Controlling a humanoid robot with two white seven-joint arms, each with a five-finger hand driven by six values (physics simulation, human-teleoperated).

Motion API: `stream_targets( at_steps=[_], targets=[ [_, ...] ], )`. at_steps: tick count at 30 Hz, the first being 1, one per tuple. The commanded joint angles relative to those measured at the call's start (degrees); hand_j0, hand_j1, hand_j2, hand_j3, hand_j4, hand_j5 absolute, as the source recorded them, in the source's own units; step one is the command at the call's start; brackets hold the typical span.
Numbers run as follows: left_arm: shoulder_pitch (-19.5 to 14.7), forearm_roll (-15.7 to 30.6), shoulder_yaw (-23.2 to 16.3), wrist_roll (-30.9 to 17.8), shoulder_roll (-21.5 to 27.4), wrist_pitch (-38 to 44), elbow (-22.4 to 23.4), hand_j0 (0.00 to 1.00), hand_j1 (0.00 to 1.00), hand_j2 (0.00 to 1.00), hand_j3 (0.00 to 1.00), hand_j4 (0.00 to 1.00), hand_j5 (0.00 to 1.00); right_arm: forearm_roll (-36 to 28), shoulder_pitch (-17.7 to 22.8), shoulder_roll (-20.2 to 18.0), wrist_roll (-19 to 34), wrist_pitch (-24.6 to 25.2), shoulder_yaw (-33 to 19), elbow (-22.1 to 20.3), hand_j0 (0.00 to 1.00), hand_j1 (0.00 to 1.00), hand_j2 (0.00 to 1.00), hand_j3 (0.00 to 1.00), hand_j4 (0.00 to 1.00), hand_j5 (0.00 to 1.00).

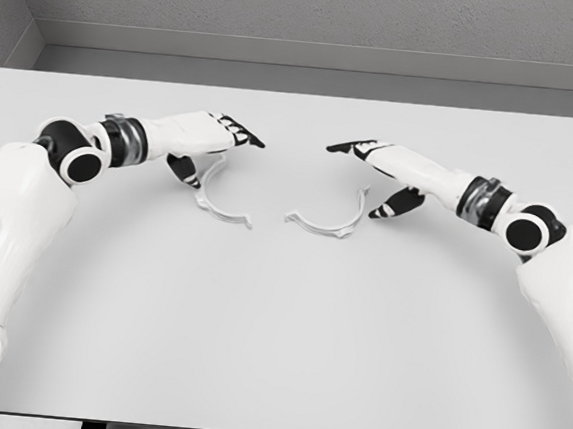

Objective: Assemble PVC drainage pipe clamps

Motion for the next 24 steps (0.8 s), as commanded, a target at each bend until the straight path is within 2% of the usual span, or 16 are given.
stream_targets(
  at_steps=[1, 15, 24],
  targets=[
    [0.0, 0.0, -0.6, 0.0, -0.7, 0.2, 0.0, 1.00, 1.00, 1.00, 1.00, 1.00, 1.00, 0.4, 0.0, 0.8, 0.0, 0.1, 0.0, 0.9, 1.00, 1.00, 1.00, 1.00, 1.00, 1.00],
    [-0.3, -1.3, -2.0, 0.0, -4.8, 0.2, -0.1, 1.00, 1.00, 1.00, 1.00, 1.00, 1.00, 0.7, -1.0, 1.8, -0.1, 0.1, 0.0, 1.7, 1.00, 1.00, 1.00, 1.00, 1.00, 1.00],
    [-1.3, -1.7, -1.4, 0.0, -0.6, 0.2, -0.1, 1.00, 1.00, 1.00, 1.00, 1.00, 1.00, 0.7, -1.1, 1.7, 0.0, 0.1, -0.2, 2.4, 1.00, 1.00, 1.00, 1.00, 1.00, 1.00]
  ],
)
